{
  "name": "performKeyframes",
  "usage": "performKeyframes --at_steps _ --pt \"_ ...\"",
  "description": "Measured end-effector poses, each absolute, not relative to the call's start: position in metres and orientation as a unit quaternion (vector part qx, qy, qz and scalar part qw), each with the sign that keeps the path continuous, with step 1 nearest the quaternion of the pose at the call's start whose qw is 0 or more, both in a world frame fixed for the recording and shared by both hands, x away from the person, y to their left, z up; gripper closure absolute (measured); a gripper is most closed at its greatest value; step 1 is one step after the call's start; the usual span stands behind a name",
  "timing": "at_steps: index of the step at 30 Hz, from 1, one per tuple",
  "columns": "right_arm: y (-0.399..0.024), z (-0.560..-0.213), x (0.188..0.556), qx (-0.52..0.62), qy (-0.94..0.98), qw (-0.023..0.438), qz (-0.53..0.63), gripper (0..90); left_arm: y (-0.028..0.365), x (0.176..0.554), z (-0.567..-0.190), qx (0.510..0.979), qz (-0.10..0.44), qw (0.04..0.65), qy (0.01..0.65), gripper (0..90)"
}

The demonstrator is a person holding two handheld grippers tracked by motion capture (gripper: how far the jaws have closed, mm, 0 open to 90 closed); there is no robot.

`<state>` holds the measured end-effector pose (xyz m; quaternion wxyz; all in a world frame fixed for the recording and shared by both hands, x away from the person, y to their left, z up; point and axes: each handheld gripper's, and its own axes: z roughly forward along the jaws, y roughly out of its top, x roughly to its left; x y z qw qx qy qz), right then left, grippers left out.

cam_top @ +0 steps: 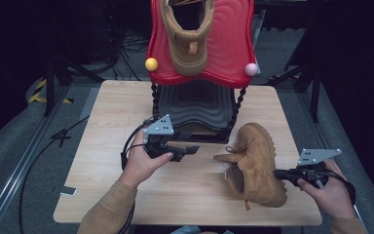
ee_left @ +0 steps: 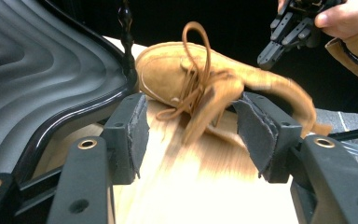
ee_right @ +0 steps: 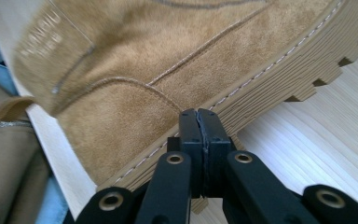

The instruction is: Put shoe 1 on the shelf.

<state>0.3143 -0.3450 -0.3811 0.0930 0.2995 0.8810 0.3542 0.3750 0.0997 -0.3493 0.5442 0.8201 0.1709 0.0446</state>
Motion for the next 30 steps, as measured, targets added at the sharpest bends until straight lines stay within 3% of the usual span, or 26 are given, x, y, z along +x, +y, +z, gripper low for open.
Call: performKeyframes --at_steps 9,13,21,30 --pt "-0.365 -0.385 0.315 0.338 0.891 0.135 0.273 90.0 0.098 0.375 -0.351 0.821 0.044 0.543 0.171 43.6" --pt "-0.385 -0.405 0.323 0.378 0.893 0.143 0.199 90.0 0.098 0.376 -0.352 0.821 0.044 0.543 0.173 43.5" --pt "-0.409 -0.418 0.327 0.401 0.876 0.119 0.242 90.0 0.099 0.376 -0.351 0.821 0.044 0.542 0.175 43.6" --pt "-0.412 -0.406 0.322 0.397 0.870 0.132 0.260 86.8 0.100 0.376 -0.351 0.820 0.043 0.543 0.174 43.6"
